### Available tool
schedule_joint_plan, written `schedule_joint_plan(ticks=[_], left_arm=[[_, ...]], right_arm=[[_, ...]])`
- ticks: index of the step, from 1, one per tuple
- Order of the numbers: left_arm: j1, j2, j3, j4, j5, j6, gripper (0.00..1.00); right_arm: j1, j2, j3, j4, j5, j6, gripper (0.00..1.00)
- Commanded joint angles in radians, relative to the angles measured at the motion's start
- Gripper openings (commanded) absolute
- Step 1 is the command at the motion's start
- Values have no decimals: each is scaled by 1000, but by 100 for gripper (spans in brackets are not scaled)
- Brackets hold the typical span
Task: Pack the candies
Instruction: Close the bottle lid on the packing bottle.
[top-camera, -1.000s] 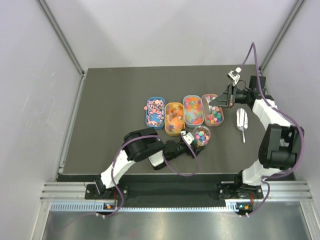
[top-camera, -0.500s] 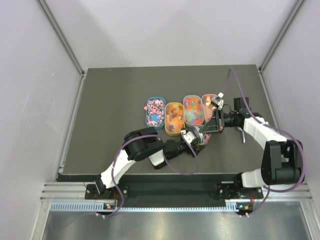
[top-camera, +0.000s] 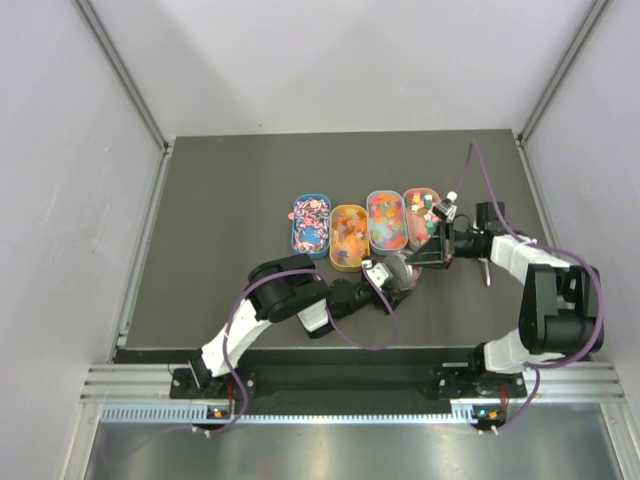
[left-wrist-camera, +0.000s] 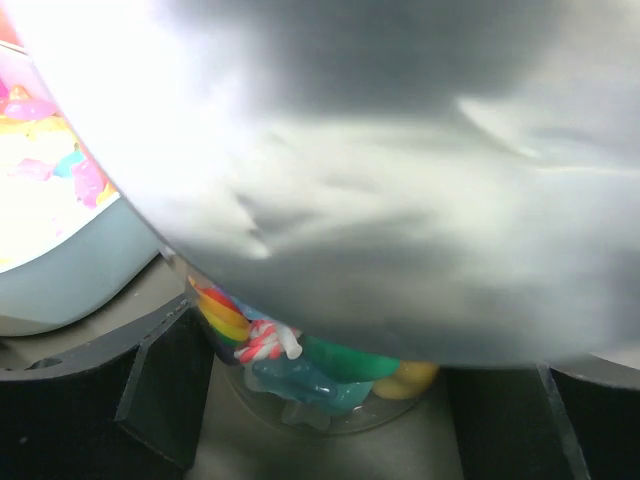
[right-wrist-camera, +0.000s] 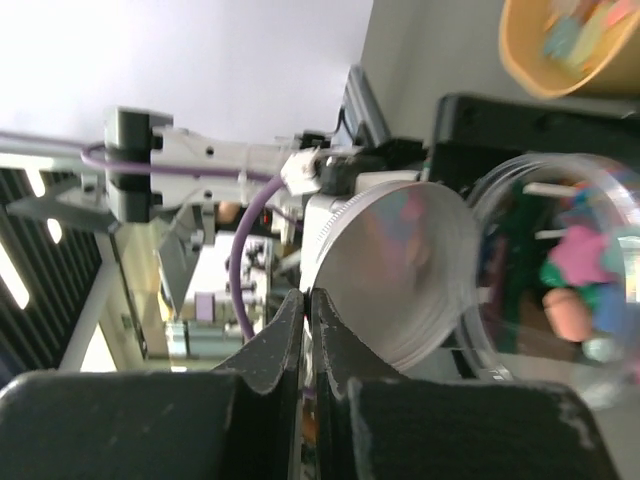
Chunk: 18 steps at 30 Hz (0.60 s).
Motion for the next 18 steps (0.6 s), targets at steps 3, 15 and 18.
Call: schedule_joint_plan(ticks=[3, 15, 18], left_arm=[[43, 168, -90, -236, -71, -22, 0], [43, 178, -82, -239, -62, -28, 0], [43, 183, -78, -244, -65, -29, 0]], right_arm=[[-107, 86, 88, 132, -137, 31, 0], [-167, 145, 33, 433, -137, 241, 0], [-167, 132, 2, 526, -137, 318, 0]])
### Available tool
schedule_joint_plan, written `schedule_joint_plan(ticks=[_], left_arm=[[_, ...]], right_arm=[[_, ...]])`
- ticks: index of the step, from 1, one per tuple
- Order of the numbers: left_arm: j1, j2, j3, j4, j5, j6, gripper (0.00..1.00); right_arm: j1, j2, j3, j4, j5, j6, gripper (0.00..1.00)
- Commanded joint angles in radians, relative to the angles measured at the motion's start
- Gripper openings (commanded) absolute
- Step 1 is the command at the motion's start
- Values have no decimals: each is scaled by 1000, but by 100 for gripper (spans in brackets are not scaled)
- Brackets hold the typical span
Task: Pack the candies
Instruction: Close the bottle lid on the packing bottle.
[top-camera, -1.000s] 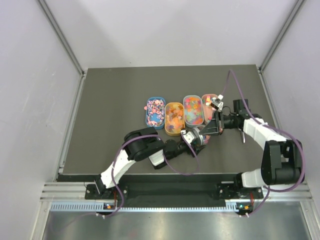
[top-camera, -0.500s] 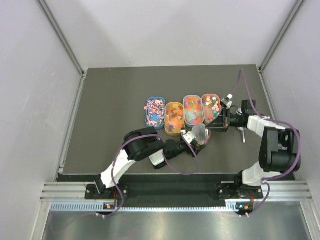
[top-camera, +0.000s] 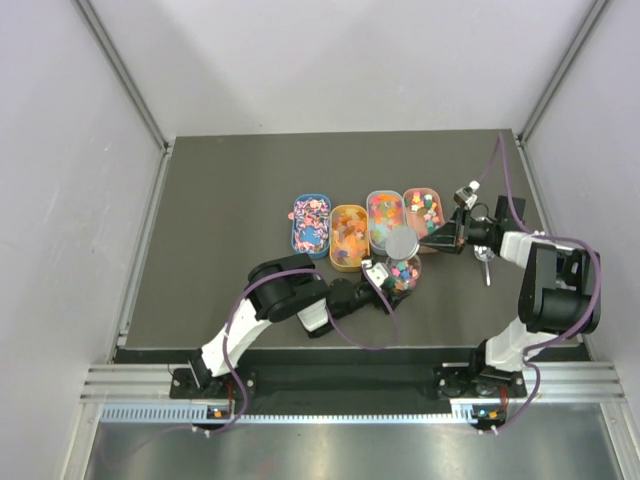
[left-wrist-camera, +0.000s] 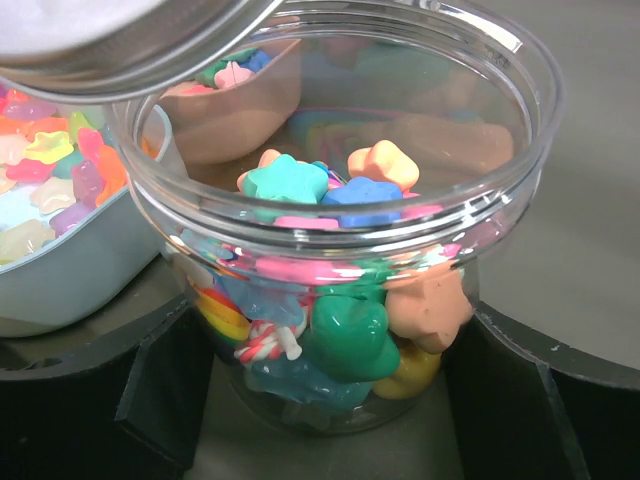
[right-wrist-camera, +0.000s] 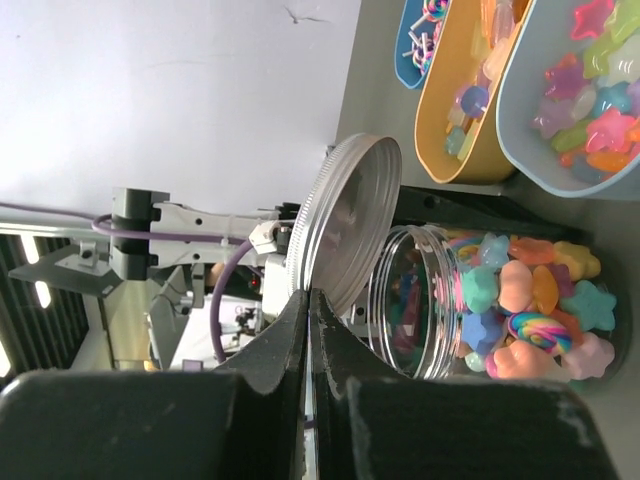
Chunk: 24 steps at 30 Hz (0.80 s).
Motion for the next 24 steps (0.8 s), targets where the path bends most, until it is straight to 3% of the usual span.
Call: schedule_joint_plan(ticks=[1, 10, 15, 24], left_arm=[[40, 183, -76, -244, -73, -29, 0], [40, 205, -55, -239, -86, -21, 0], [39, 202, -58, -233, -104, -8, 0], [40, 186, -70, -250, -170, -35, 0]], right_arm=[[-10, -13, -34, 181, -136, 107, 0], [-13, -57, -141, 265, -138, 123, 0], [10, -52, -135, 154, -136, 20, 0], [-2, 3, -169, 149, -136, 41, 0]])
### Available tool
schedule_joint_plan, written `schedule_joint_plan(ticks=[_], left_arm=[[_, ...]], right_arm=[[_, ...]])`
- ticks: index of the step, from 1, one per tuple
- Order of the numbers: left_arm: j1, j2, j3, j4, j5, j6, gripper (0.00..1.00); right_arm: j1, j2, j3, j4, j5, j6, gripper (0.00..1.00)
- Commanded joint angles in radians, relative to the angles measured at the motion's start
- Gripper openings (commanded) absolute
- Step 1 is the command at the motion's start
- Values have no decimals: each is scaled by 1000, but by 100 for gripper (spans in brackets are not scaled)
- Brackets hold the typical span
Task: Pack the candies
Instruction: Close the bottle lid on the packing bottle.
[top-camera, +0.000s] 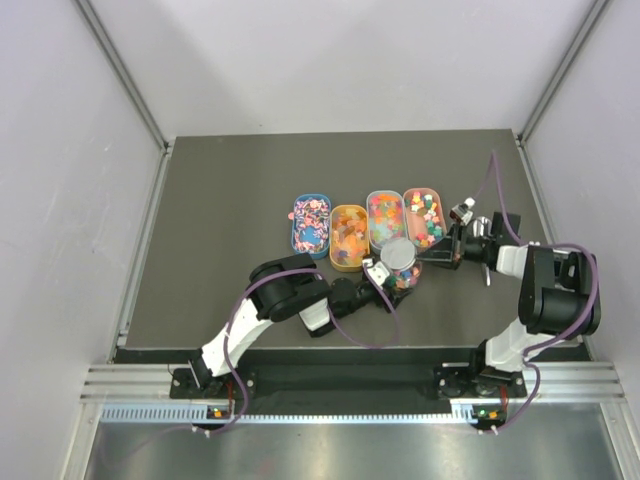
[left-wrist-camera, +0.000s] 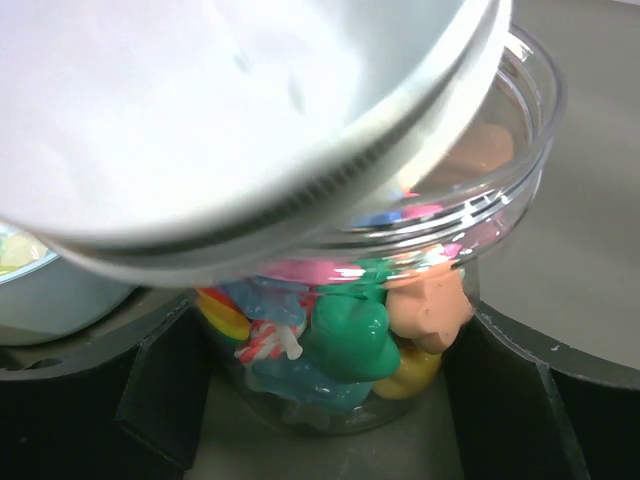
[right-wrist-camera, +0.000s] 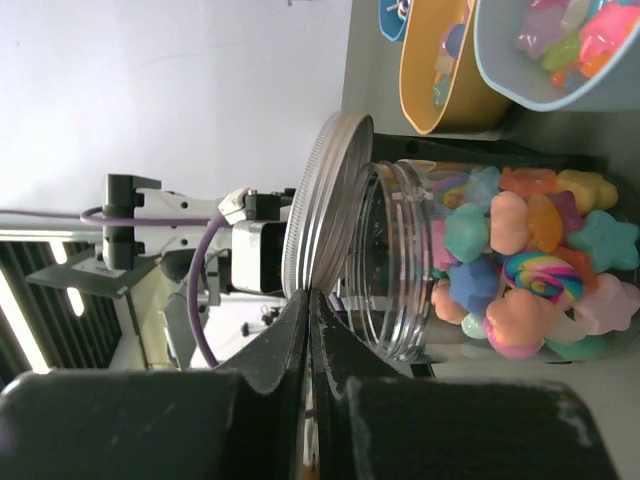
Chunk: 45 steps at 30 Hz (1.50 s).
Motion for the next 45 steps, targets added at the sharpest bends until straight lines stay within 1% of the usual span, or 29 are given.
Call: schedule_joint_plan(ticks=[1, 4, 6, 11, 13, 14, 17, 20, 25, 31, 32, 33, 34, 36, 37, 38, 39, 40, 41, 42, 43, 44, 45], left_arm=[[40, 169, -95, -255, -157, -32, 0], [41, 165, -94, -287, -201, -41, 0], [40, 166, -91, -295, -208, -44, 0], [40, 158, -83, -385, -218, -98, 0], [40, 157, -53, -458, -243, -136, 0], [40, 162, -39, -542, -248, -153, 0], [46, 180, -5, -624, -225, -216, 0], [49, 192, 12, -664, -217, -247, 0], [54, 203, 15, -687, -186, -247, 0], [52, 226, 27, -713, -120, -262, 0], [52, 228, 29, -713, -117, -265, 0], [52, 229, 27, -713, -113, -264, 0], [51, 234, 29, -713, -107, -265, 0], [46, 237, 29, -715, -70, -270, 0], [42, 240, 32, -718, -57, -264, 0], [37, 240, 41, -768, -35, -261, 0], [28, 243, 53, -791, -33, -259, 0], [23, 247, 63, -802, -31, -256, 0], [19, 249, 60, -778, -27, -252, 0], [8, 249, 55, -772, -19, -244, 0], [2, 247, 52, -773, -16, -232, 0], [-8, 247, 51, -778, -10, -224, 0], [-12, 246, 47, -775, 1, -216, 0]], right_arm=[[-7, 18, -18, 4, -137, -33, 0], [-8, 21, -8, -13, -135, -47, 0], [-11, 40, -7, -16, -137, -49, 0], [-26, 64, 7, -88, -137, -113, 0], [-42, 61, 13, -87, -137, -112, 0], [-48, 64, 18, -82, -137, -107, 0], [-71, 77, 27, -71, -137, -104, 0], [-77, 80, 36, -67, -137, -100, 0], [-89, 81, 47, -56, -137, -93, 0], [-102, 109, 54, -44, -137, -89, 0], [-108, 106, 58, -34, -135, -84, 6], [-123, 89, 64, -25, -137, -78, 21], [-129, 77, 86, -16, -137, -81, 25], [-134, 41, 128, -8, -137, -78, 26], [-135, 29, 180, 22, -135, -67, 28], [-134, 20, 206, 59, -134, -42, 34], [-134, 12, 232, 99, -135, 33, 47], [-135, 11, 283, 196, -134, 78, 48], [-134, 11, 300, 284, -135, 139, 49], [-134, 15, 308, 421, -135, 380, 54], [-132, 24, 309, 878, -134, 563, 56], [-131, 47, 323, 1178, -135, 780, 59], [-132, 126, 361, 1471, -135, 1162, 60]])
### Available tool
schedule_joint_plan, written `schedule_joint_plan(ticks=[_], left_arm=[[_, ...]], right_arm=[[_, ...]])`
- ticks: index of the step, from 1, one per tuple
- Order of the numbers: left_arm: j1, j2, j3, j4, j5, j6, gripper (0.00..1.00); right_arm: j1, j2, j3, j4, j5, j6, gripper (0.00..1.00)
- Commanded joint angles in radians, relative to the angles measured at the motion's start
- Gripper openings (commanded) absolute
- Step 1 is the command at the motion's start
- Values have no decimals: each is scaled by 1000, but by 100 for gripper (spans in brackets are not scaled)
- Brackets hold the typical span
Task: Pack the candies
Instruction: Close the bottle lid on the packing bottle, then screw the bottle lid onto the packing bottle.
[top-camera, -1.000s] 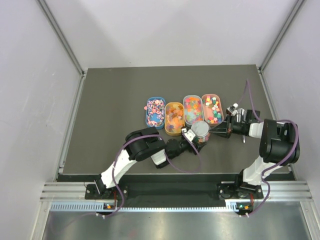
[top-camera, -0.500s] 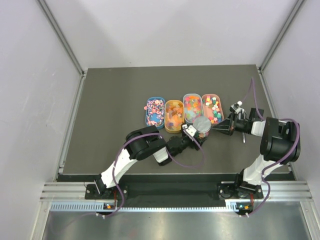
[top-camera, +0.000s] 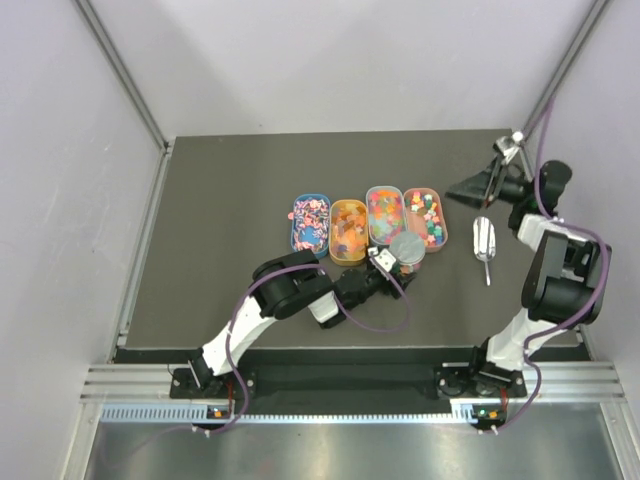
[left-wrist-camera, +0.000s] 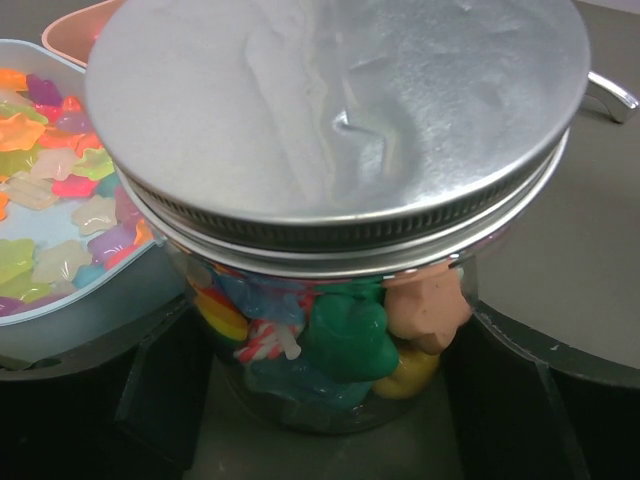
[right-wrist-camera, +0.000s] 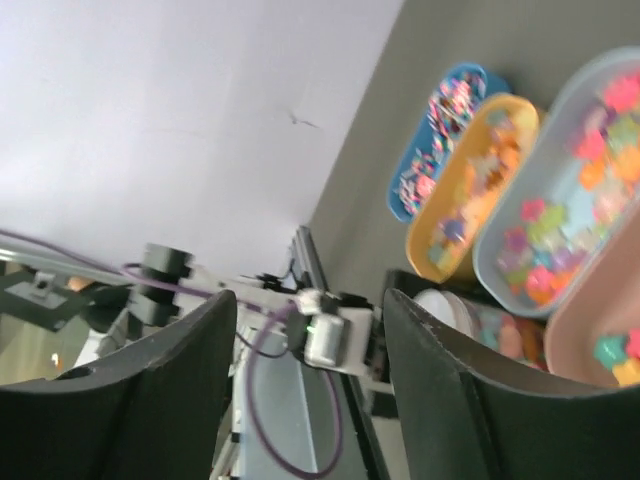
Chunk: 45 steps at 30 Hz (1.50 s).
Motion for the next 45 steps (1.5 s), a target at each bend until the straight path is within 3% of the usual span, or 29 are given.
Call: schedule_joint_plan(ticks=[1, 3, 8, 12, 15, 20, 24, 28, 33, 34, 36, 37, 38, 40, 41, 43, 45], left_arm=[[-28, 200, -92, -681, 99, -182, 0], [-40, 196, -94, -705, 155, -155, 0], [-85, 156, -118, -747, 206, -138, 0], [-140, 72, -198, -721, 227, -115, 0], [-188, 10, -250, -707, 264, -52, 0], [-200, -22, -264, -744, 338, 9, 0], [-200, -19, -263, -738, 352, 28, 0], [-200, -16, -264, -725, 341, 7, 0], [-194, 14, -252, -721, 306, 5, 0], [-192, 16, -249, -716, 298, 13, 0], [-188, 30, -235, -713, 277, 34, 0], [-177, 34, -232, -712, 264, 34, 0], [-173, 39, -224, -712, 263, 61, 0], [-169, 41, -223, -718, 258, 71, 0], [-168, 39, -224, -719, 252, 71, 0], [-162, 31, -226, -719, 260, 79, 0], [-154, 22, -223, -731, 264, 83, 0]], right_arm=[[-11, 76, 164, 1044, -135, 784, 61], [-21, 123, 235, 1046, -136, 860, 74], [40, 178, 467, 1023, -135, 871, 75], [101, 354, 758, 1030, -136, 921, 100], [112, 462, 901, 1040, -136, 929, 100], [124, 574, 956, 1022, -129, 900, 100], [127, 648, 964, 987, 80, 852, 100], [176, 663, 1125, 910, 134, 803, 100], [203, 597, 1380, 464, 178, 469, 100], [198, 578, 1387, 407, 245, 397, 100], [187, 483, 1354, 104, 368, 59, 100], [190, 447, 1340, -11, 525, -80, 100], [196, 385, 1303, -114, 593, -326, 100], [216, 335, 1282, -225, 784, -543, 100], [238, 309, 1283, -365, 825, -717, 100], [249, 291, 1300, -510, 823, -857, 100], [290, 252, 1283, -842, 818, -1185, 100]])
